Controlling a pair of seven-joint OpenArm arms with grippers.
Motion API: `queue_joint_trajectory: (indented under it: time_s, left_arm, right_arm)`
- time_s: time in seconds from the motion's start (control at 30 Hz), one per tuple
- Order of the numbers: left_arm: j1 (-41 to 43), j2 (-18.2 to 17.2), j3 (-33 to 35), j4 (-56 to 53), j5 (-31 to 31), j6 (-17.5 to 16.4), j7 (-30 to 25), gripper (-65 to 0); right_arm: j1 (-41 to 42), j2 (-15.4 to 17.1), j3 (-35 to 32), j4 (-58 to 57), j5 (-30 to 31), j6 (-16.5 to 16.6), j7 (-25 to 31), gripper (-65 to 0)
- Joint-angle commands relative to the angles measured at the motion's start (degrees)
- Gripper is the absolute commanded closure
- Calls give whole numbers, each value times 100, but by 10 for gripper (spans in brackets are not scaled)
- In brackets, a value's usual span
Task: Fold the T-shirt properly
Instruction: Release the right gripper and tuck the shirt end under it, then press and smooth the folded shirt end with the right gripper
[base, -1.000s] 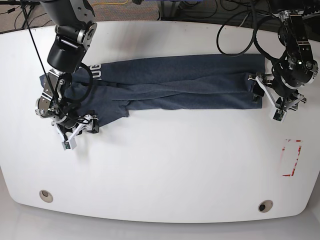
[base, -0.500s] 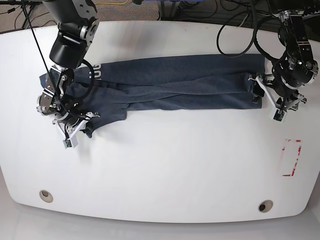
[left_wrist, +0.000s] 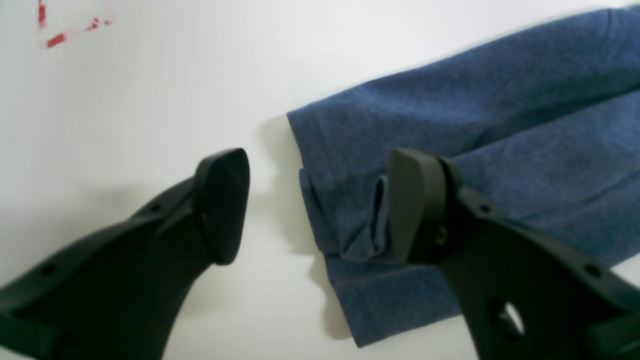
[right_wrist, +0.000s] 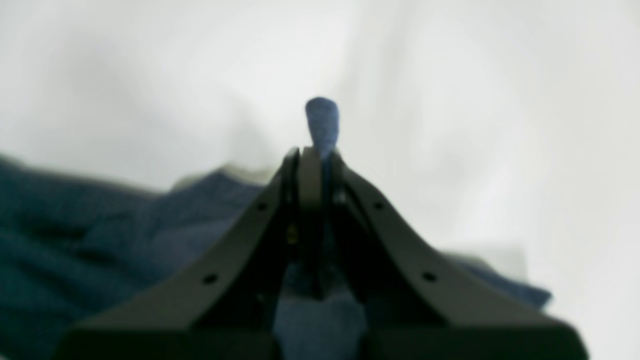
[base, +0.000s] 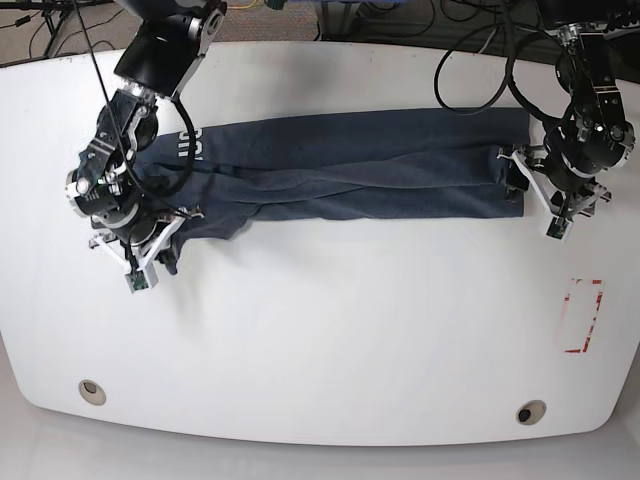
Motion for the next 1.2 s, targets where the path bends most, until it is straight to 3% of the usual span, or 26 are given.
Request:
queue_joint_trajectory:
  time_s: [0.0, 0.23, 0.4, 0.9, 0.97, 1.03, 1.17]
  left_arm:
    - [-62, -66, -26, 6, -29, 5, -77, -408]
    - [-62, -57, -26, -213, -29, 5, -77, -408]
    - [-70, -57, -26, -354, -29, 5, -86, -408]
    - [-70, -39, 0, -407, -29, 5, -86, -408]
    - [-70, -39, 0, -407, -29, 5, -86, -408]
    - [-70, -39, 0, -407, -29, 5, -86, -408]
    - [-70, -39, 0, -407, -29, 5, -86, -408]
  right_arm:
    - [-126, -78, 12, 478, 11, 3, -131, 0]
    - [-768, -281, -32, 1208, 29, 3, -826, 0]
    - [-1137, -351, -32, 1366, 424, 3, -1019, 0]
    - [-1999, 62, -41, 1339, 2156, 3, -1230, -6]
    - [-2078, 150, -41, 1339, 2341, 3, -1230, -40]
    - [-2139, 264, -41, 1339, 2552, 3, -1274, -114]
    - [-2183, 440, -15, 1331, 3026, 3, -1388, -335]
